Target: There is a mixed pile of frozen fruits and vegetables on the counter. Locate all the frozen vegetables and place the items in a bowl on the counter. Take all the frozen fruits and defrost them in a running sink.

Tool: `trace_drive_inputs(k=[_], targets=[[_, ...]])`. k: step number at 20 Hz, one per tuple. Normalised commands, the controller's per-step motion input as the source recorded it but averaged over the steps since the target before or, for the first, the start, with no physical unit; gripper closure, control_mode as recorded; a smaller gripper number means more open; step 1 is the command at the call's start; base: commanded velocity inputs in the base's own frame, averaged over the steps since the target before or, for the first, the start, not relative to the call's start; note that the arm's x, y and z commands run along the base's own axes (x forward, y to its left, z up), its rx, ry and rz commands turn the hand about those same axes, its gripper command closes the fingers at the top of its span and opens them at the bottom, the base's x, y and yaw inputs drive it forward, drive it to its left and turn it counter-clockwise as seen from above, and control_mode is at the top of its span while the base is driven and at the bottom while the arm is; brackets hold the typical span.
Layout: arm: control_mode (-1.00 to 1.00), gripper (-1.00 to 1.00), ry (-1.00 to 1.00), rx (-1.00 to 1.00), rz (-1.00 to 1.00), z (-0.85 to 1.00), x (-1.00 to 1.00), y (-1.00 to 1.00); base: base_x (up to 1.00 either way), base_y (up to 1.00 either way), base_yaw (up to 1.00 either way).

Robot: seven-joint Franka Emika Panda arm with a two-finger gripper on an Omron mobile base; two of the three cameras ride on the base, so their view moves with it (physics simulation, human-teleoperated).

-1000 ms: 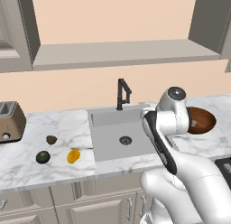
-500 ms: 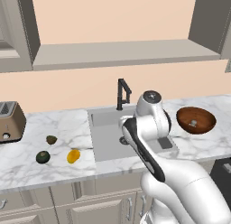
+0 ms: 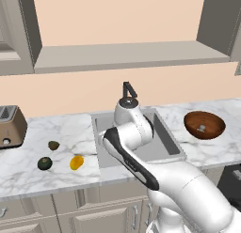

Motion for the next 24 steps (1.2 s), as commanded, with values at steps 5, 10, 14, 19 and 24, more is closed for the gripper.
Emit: trace_drive_inputs(k=[5, 10, 14, 19, 24], targets=[[-1.00, -1.00, 0.09, -0.06, 0.20, -0.08, -0.16, 0.96, 0.00, 0.00, 0.00], [-1.00, -1.00, 0.06, -0.08, 0.17, -0.02, -0.17, 0.89, 0.00, 0.00, 0.00], [-1.00, -1.00, 0.00, -0.12, 0.10, 0.04, -0.14, 0.82, 0.00, 0.00, 0.00], [-1.00, -1.00, 0.07, 0.00, 0.11, -0.14, 0.10, 0.71, 0.00, 0.00, 0.00], [-1.00, -1.00, -0.08, 0.01, -0.01, -0.09, 0.25, 0.84, 0.00, 0.00, 0.00]])
